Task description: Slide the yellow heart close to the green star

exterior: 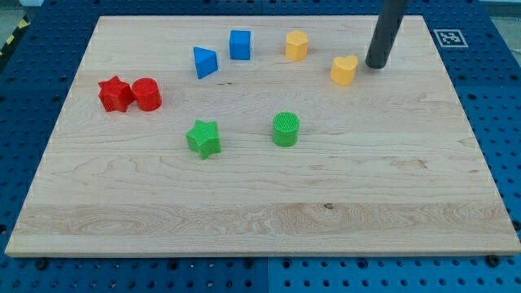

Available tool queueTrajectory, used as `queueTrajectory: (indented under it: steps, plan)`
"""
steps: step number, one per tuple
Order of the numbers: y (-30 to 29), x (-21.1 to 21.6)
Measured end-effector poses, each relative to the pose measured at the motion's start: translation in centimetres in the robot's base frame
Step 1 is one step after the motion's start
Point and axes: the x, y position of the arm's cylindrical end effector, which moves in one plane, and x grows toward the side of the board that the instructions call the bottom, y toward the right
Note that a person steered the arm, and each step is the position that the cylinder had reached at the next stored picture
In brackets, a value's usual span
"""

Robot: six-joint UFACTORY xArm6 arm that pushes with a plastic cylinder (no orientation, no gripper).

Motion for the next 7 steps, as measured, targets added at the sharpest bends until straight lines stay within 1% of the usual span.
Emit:
queueTrajectory:
  steps: [2,3,4,5,6,7]
  plan:
    - [-3.8,0.9]
    - [-5.8,2.9]
    - [-8.8,4.2]
    - [-13.1,4.9]
    - [-15.6,7.8]
    - [-18.7,9.7]
